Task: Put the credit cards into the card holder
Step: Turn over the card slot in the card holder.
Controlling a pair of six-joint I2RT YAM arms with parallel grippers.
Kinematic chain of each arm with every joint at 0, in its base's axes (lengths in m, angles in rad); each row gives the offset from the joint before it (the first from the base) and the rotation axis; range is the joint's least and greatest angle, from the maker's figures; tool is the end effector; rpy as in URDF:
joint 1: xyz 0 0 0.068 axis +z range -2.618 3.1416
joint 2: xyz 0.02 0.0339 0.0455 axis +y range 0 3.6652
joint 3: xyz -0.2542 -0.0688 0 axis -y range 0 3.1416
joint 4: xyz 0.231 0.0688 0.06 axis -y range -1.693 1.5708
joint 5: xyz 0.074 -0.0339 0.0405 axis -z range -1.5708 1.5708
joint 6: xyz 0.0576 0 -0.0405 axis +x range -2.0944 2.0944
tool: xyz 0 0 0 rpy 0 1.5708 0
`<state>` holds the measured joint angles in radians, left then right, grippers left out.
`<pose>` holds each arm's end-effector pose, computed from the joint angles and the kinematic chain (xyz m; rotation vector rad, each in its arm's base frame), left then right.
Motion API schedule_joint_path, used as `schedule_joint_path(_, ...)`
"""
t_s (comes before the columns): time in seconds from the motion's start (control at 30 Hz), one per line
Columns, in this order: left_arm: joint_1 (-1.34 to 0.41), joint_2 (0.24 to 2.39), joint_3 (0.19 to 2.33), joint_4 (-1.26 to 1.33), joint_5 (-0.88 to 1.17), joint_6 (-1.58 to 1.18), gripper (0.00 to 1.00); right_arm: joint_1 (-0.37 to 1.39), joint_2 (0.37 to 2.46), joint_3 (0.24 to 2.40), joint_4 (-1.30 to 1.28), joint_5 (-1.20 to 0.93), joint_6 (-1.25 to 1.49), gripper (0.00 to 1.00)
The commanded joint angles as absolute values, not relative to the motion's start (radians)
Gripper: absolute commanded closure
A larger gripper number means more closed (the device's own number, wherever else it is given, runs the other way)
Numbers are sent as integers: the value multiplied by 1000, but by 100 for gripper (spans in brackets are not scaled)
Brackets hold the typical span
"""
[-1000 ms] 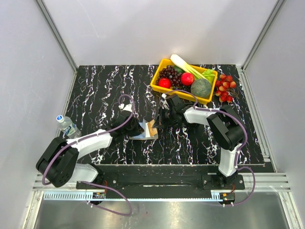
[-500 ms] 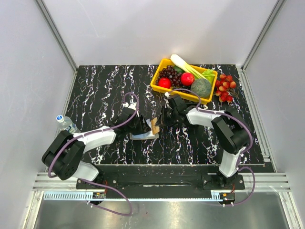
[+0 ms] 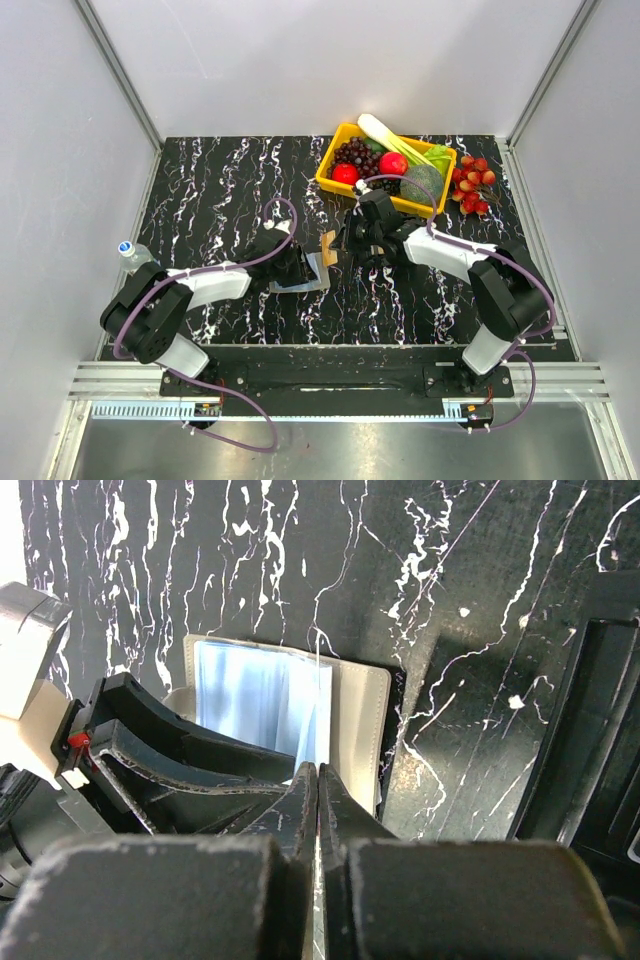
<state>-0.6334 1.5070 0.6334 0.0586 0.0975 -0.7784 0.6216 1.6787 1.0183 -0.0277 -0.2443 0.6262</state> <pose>0.2290 -0.1751 0.1330 -0.1342 2.5231 -0.7444 0.2902 0.2250 0.1894 -0.1340 2.4069 0.9040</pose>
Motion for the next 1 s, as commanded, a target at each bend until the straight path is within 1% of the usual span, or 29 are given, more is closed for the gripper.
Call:
schedule_joint_path(0.0,-641,1517,673,103,127,-769,59,630,1673,1029,29,-277,635,100)
schedule_joint_path(0.13,-647,1514,667,103,132,-762,59,630,1710,1037,66,-310,660,100)
schedule_joint_path(0.47,-649,1512,652,107,146,-752,58,630,1830,1141,55,-350,644,100)
schedule_joint_path(0.57,-647,1499,646,113,146,-747,57,632,1856,1128,86,-374,660,100)
schedule_joint_path(0.63,-649,1459,629,127,140,-738,56,638,1877,1135,68,-380,657,100)
schedule_joint_path(0.77,-649,1365,607,101,92,-712,50,640,1893,1118,58,-379,652,100)
schedule_joint_path(0.9,-647,1263,585,46,5,-698,44,640,1885,1112,45,-364,641,100)
schedule_joint_path(0.97,-647,1233,577,9,-72,-704,42,638,1879,1114,41,-362,635,100)
